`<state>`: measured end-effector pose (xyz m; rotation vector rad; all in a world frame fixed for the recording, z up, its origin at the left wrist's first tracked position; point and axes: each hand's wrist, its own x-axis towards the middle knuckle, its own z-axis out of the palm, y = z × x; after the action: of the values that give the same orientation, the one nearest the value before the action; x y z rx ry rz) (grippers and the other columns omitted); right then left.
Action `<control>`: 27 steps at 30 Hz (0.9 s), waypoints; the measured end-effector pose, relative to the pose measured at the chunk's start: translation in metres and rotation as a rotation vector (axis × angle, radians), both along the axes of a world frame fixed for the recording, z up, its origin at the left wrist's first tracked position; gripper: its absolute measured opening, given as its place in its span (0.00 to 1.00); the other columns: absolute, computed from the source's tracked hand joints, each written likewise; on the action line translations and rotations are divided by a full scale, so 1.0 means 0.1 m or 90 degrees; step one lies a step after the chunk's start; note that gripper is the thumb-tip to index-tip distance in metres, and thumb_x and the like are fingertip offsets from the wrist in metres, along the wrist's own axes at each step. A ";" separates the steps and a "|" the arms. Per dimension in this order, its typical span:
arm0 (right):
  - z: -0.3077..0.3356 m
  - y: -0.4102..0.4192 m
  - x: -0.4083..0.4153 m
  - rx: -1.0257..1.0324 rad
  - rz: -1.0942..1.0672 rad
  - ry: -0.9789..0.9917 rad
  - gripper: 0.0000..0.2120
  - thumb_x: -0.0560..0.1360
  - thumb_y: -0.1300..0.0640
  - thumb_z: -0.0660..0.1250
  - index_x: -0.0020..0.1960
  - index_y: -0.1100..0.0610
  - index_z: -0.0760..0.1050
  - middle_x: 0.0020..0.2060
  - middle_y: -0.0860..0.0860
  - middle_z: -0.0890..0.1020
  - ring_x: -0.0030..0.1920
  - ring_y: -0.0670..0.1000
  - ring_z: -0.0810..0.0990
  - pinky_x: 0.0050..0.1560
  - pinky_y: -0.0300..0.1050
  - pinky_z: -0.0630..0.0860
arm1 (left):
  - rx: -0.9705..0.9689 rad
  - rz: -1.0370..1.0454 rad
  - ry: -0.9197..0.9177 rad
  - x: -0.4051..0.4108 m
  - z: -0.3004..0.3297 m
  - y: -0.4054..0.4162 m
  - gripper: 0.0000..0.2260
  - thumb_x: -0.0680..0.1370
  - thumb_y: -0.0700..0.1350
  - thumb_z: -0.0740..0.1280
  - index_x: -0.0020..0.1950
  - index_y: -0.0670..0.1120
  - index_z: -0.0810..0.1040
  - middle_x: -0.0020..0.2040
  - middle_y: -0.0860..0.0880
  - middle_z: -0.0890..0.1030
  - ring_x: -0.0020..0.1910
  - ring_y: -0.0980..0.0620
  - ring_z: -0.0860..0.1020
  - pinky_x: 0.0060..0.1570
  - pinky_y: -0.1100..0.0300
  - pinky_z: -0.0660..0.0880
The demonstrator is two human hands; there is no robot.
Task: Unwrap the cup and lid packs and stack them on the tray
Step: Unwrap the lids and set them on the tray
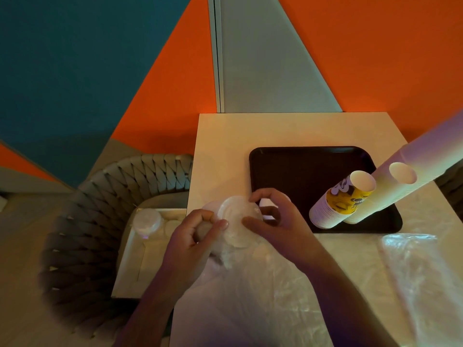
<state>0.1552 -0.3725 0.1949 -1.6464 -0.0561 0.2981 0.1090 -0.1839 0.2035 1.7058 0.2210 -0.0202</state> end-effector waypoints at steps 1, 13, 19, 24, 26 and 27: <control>0.02 0.00 -0.01 -0.052 0.028 -0.033 0.17 0.67 0.46 0.78 0.54 0.42 0.78 0.56 0.44 0.80 0.56 0.51 0.82 0.50 0.49 0.82 | -0.004 -0.006 -0.005 0.01 -0.03 -0.01 0.14 0.74 0.58 0.73 0.46 0.47 0.80 0.42 0.43 0.80 0.37 0.54 0.80 0.28 0.61 0.77; -0.09 -0.07 0.14 -0.180 0.037 -0.038 0.30 0.57 0.36 0.81 0.55 0.39 0.74 0.55 0.39 0.79 0.54 0.46 0.80 0.51 0.49 0.81 | 0.037 -0.079 -0.048 0.08 -0.12 -0.04 0.08 0.80 0.44 0.64 0.54 0.52 0.82 0.54 0.51 0.80 0.49 0.55 0.81 0.34 0.62 0.80; -0.66 -0.45 0.58 -0.402 -0.121 -0.090 0.32 0.63 0.48 0.83 0.62 0.46 0.72 0.62 0.47 0.74 0.62 0.51 0.71 0.56 0.46 0.71 | 0.049 -0.032 -0.038 0.07 -0.21 0.06 0.11 0.80 0.40 0.65 0.53 0.54 0.83 0.55 0.54 0.81 0.47 0.47 0.81 0.31 0.60 0.80; -1.09 -0.56 0.75 -0.527 -0.056 -0.083 0.32 0.64 0.47 0.83 0.62 0.51 0.72 0.66 0.49 0.74 0.66 0.54 0.68 0.56 0.47 0.70 | 0.048 -0.017 -0.009 0.05 -0.26 0.07 0.12 0.80 0.39 0.65 0.52 0.55 0.83 0.55 0.57 0.80 0.47 0.48 0.81 0.30 0.60 0.79; -1.16 -0.56 0.77 -0.551 -0.027 -0.084 0.32 0.65 0.46 0.82 0.62 0.50 0.71 0.66 0.48 0.73 0.67 0.54 0.68 0.56 0.46 0.69 | 0.051 -0.016 -0.007 0.05 -0.26 0.07 0.12 0.81 0.37 0.65 0.52 0.53 0.83 0.55 0.55 0.80 0.51 0.53 0.80 0.32 0.62 0.79; -1.19 -0.56 0.78 -0.555 -0.017 -0.084 0.32 0.65 0.45 0.82 0.62 0.50 0.71 0.67 0.48 0.73 0.67 0.55 0.68 0.56 0.46 0.69 | 0.053 -0.014 -0.009 0.05 -0.26 0.07 0.12 0.81 0.37 0.65 0.51 0.52 0.83 0.55 0.54 0.80 0.52 0.56 0.80 0.32 0.64 0.79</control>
<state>0.2327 -0.4284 0.0763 -2.5304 -0.0006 0.1985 0.1143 -0.1769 0.1775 1.7904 0.1949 -0.0147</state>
